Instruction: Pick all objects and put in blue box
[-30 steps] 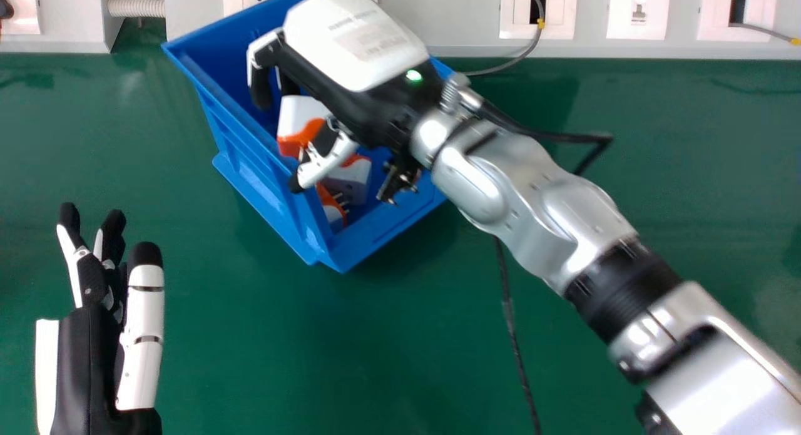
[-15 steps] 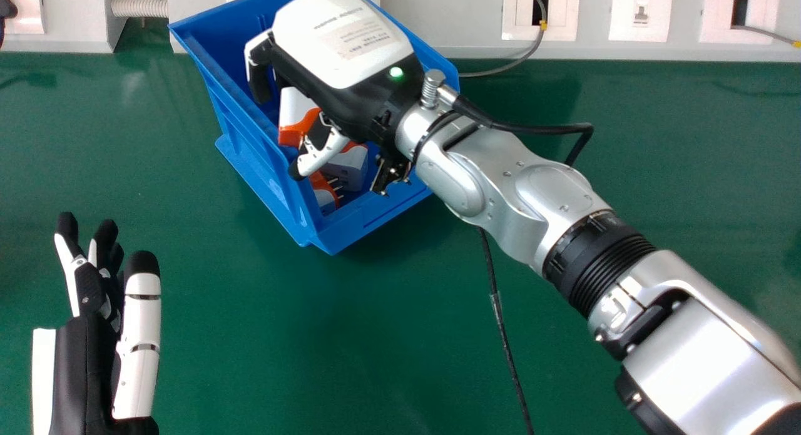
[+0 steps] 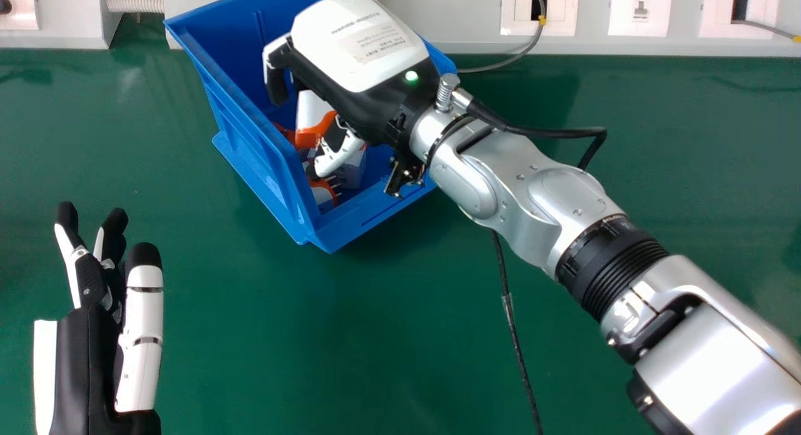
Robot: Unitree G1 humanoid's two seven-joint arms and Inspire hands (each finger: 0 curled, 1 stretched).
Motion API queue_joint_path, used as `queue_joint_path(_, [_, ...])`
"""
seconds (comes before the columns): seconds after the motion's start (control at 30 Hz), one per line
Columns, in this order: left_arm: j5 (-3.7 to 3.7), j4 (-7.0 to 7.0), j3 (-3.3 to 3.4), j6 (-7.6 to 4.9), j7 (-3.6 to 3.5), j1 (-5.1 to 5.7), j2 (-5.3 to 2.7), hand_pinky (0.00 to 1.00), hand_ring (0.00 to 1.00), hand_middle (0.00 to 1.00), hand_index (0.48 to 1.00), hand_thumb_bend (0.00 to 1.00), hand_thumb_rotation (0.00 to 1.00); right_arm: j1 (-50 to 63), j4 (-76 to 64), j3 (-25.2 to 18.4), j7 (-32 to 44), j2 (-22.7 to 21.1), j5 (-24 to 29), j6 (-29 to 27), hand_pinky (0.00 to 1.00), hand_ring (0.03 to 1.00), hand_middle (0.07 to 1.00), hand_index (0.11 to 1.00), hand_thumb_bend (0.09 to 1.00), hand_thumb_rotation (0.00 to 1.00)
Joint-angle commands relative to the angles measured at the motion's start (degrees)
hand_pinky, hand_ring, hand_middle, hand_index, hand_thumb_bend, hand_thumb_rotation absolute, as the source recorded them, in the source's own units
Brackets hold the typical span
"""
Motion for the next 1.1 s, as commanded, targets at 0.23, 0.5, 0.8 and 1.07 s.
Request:
queue_joint_path(0.23, [0.55,-1.10,-0.28,-0.59,0.15,-0.15,0.02,1.00,1.00,0.98,0.968,0.29,0.80,-1.8,-0.6,-1.6,0.2,-0.7,1.7,0.8,0.22,0.375,0.511,0.525,0.506,0.00])
queue_joint_path(0.5, [-0.64,-1.20,-0.05,-1.55,-0.39,1.10,0.11,1.00,1.00,0.98,0.972,0.31,0.80,-3.6,5.0,-1.1,-0.5,1.2,1.8,1.4,0.27,0.423,0.562,0.489,0.507,0.00])
queue_joint_path(0.8, [-1.24,-1.51,-0.76,-1.63,-0.29,1.98,-0.36,1.00,1.00,0.99,0.974,0.34,0.82,-4.6,8.9,0.7,-3.2,2.7,-0.3,2.7,0.23,0.417,0.524,0.491,0.513,0.00])
queue_joint_path(1.07, [0.27,-1.23,-1.35,-2.38,0.61,2.30,-0.95,1.00,1.00,0.97,0.960,0.28,0.79,-4.6,11.0,3.6,-9.4,3.7,-3.2,4.7,0.29,0.404,0.487,0.520,0.511,0.00])
